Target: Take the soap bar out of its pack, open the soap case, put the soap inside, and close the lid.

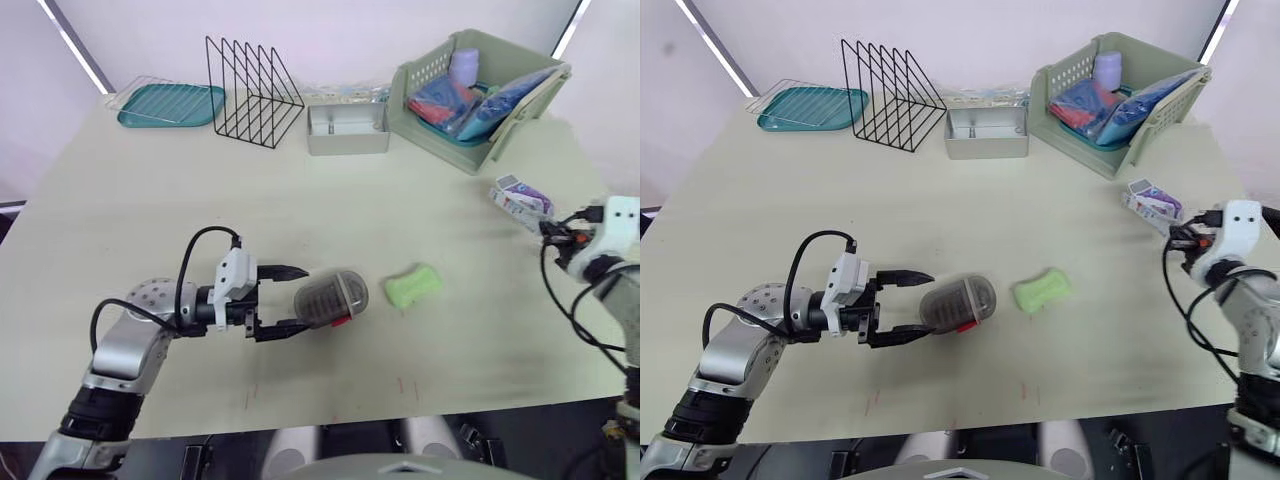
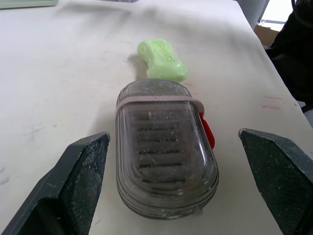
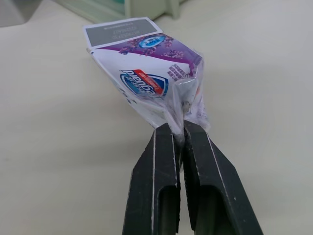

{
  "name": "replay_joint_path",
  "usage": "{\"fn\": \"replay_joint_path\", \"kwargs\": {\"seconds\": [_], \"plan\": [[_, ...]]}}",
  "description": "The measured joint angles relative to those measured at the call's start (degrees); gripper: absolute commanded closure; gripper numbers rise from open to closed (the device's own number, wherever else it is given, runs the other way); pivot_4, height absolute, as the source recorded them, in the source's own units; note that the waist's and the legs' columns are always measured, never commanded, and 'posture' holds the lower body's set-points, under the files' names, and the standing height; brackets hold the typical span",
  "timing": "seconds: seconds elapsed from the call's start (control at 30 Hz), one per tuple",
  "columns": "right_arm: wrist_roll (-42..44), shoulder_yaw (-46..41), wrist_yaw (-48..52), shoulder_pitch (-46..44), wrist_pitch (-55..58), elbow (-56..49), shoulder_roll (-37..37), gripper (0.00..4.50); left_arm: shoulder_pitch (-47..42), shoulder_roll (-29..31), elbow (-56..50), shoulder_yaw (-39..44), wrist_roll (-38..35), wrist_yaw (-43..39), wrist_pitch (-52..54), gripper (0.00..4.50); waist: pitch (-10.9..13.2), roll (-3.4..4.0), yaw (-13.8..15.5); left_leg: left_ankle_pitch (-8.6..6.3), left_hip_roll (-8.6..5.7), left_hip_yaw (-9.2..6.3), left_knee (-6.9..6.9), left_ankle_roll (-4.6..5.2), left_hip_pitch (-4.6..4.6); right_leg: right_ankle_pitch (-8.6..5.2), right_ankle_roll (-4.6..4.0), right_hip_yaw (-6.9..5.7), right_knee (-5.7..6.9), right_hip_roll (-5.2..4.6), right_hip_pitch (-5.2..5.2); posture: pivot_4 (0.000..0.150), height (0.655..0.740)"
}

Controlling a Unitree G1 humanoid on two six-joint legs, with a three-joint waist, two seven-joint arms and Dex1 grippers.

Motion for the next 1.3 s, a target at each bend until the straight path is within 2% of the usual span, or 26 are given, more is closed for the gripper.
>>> {"fn": "replay_joint_path", "kwargs": {"seconds": [0.07, 0.23, 0.27, 0.3, 0.37, 0.4, 0.43, 0.53, 0.6, 0.73, 0.87, 0.97, 1.13, 1.3], "plan": [[0.19, -0.16, -4.31, 0.11, 4.1, -3.9, 2.29, 4.45, 0.13, 0.0, -0.45, 0.07, 0.0, 0.23, 0.23, 0.0, 0.0, 0.01, 0.15, 0.0, -0.04, 0.02, 0.01, 0.01, 0.0, 0.0, 0.0, 0.0, 0.0, -0.02, 0.0, 0.15, 0.74], [1.93, -1.2, -7.42, 0.11, 9.88, -8.09, 4.29, 4.45, 0.38, 0.0, -0.5, 0.14, 0.0, 0.47, 0.72, 0.0, 0.0, 0.01, 0.02, -0.01, -0.04, 0.01, 0.0, 0.02, 0.0, 0.0, 0.0, -0.01, -0.01, 0.02, 0.0, 0.15, 0.74], [2.4, -1.22, -7.4, 0.24, 10.92, -8.36, 4.33, 3.79, 0.38, 0.0, -0.5, 0.14, 0.0, 0.49, 0.72, 0.0, 0.0, 0.01, -0.06, -0.01, -0.04, 0.02, 0.0, 0.02, 0.0, 0.0, 0.0, -0.01, 0.0, 0.02, 0.0, 0.15, 0.74], [2.93, -1.24, -7.23, 0.44, 11.85, -8.75, 4.22, 3.49, 0.39, 0.0, -0.51, 0.14, 0.0, 0.51, 0.72, 0.0, 0.0, 0.01, -0.11, -0.01, -0.04, 0.02, 0.0, 0.03, 0.0, 0.0, 0.0, -0.01, -0.01, 0.02, 0.0, 0.15, 0.74], [3.81, -1.21, -6.55, 0.87, 12.71, -9.58, 3.98, 2.5, 0.4, 0.0, -0.51, 0.14, 0.0, 0.53, 0.72, 0.0, 0.0, 0.01, -0.13, -0.02, -0.04, 0.02, -0.01, 0.03, 0.01, 0.0, 0.0, -0.01, -0.01, 0.03, 0.0, 0.15, 0.74], [4.18, -1.04, -5.85, 1.04, 13.19, -9.83, 3.39, 2.24, 0.37, 0.0, -0.52, 0.14, 0.0, 0.53, 0.72, 0.0, 0.0, 0.01, -0.15, -0.02, -0.04, 0.03, -0.01, 0.03, 0.01, 0.0, 0.0, -0.01, -0.01, 0.02, 0.0, 0.15, 0.74], [4.61, -0.75, -4.81, 1.4, 13.46, -10.29, 2.26, 1.76, 0.37, 0.0, -0.52, 0.17, 0.0, 0.54, 0.73, 0.0, 0.0, 0.01, -0.12, -0.02, -0.04, 0.03, -0.01, 0.04, 0.01, 0.0, 0.0, -0.01, -0.01, 0.02, 0.0, 0.15, 0.74], [5.72, 0.19, -0.74, 1.8, 12.85, -12.11, -1.73, 0.11, 0.16, -0.29, -0.52, 0.26, -0.27, 0.79, 0.84, 0.0, 0.0, 0.01, -0.15, -0.02, -0.03, 0.02, -0.01, 0.05, 0.01, 0.0, 0.01, -0.02, -0.02, 0.04, 0.0, 0.15, 0.74], [5.81, 1.45, 3.24, 2.8, 9.97, -12.1, -4.74, 0.05, -0.27, -0.95, -0.53, 0.35, -1.49, 1.28, 1.25, 0.0, 0.0, 0.0, -0.08, -0.03, -0.04, 0.02, 0.01, 0.05, 0.0, -0.01, 0.01, -0.02, -0.04, 0.04, 0.01, 0.15, 0.74], [5.06, 1.16, 16.97, 7.69, -5.53, -8.8, -8.47, 0.05, -1.17, -2.43, -1.25, 1.41, -4.35, 2.89, 3.45, 0.0, -0.01, -0.01, 0.0, -0.05, -0.04, 0.04, 0.02, 0.09, 0.0, -0.01, 0.01, -0.02, -0.05, 0.03, 0.02, 0.15, 0.74], [3.65, 0.49, 37.72, 13.32, -27.02, 1.38, -11.6, 0.05, -1.41, -2.85, -2.48, 2.28, -4.92, 3.51, 3.53, 0.0, -0.01, -0.01, -0.1, -0.05, -0.03, 0.11, 0.02, 0.09, 0.04, -0.01, 0.01, 0.02, -0.05, 0.03, 0.04, 0.15, 0.74], [1.84, 1.47, 50.03, 13.67, -39.04, 8.75, -15.15, 0.05, -1.35, -2.74, -2.53, 2.36, -4.56, 3.4, 3.34, 0.0, -0.01, -0.01, -0.34, -0.05, 0.02, 0.19, 0.02, 0.09, 0.14, 0.0, 0.01, 0.05, -0.04, 0.05, 0.07, 0.15, 0.74], [2.39, 8.14, 67.85, 10.98, -47.76, 13.51, -18.49, 0.05, -1.34, 0.71, -1.03, -0.07, 1.33, 0.03, -1.96, 0.0, 0.0, -0.01, -0.33, -0.05, 0.14, 0.22, -0.01, 0.09, 0.28, -0.01, 0.01, 0.08, -0.07, 0.17, 0.2, 0.15, 0.74], [-0.5, 16.42, 78.27, 6.0, -55.04, 19.2, -19.64, 0.05, -2.33, 1.92, 2.11, -2.53, 7.16, -0.93, -5.83, 0.0, 0.01, -0.03, 0.08, -0.05, 0.1, 0.17, 0.05, 0.09, 0.28, -0.01, 0.01, 0.06, -0.11, 0.14, 0.27, 0.15, 0.74]]}}
